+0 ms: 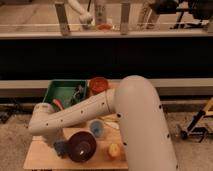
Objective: Wipe table surface with sponge
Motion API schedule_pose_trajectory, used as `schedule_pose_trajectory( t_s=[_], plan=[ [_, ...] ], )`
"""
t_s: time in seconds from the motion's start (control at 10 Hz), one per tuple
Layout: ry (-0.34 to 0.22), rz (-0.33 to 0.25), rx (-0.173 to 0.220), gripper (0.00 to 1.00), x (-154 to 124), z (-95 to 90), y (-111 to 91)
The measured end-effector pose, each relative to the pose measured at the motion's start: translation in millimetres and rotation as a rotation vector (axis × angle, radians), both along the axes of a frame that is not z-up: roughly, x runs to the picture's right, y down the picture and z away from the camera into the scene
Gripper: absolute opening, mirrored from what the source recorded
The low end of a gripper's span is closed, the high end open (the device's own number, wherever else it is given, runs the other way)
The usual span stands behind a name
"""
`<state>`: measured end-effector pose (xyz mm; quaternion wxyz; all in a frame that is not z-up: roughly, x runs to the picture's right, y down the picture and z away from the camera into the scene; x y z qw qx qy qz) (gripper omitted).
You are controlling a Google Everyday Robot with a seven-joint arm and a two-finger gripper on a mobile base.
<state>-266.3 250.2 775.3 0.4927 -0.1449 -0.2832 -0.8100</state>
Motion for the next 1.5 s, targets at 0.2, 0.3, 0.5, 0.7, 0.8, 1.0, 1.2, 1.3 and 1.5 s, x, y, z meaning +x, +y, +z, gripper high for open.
schedule_pose_trajectory(
  t_s=[0.2, 0.3, 0.5, 0.7, 0.8, 1.0, 1.2, 1.3, 1.5],
  plan=[
    [0.000, 0.014, 0.013, 0.00, -20.0, 8.0, -24.9],
    [-0.001, 0.013, 0.017, 0.00, -31.1, 10.1, -32.0],
    [-0.020, -0.008, 0.009, 0.00, -60.7, 15.2, -30.4],
    [-0.042, -0.034, 0.000, 0.00, -76.3, 20.0, -23.8],
    [-0.051, -0.048, -0.002, 0.00, -80.1, 20.3, -20.0],
    [-0.079, -0.070, -0.008, 0.00, -88.7, 14.7, -9.4],
    [-0.107, -0.100, -0.020, 0.00, -91.7, 5.7, 8.6],
    [-0.119, -0.114, -0.025, 0.00, -94.0, -1.5, 18.4],
    [-0.136, -0.139, -0.033, 0.00, -91.8, -12.5, 38.1]
  ],
)
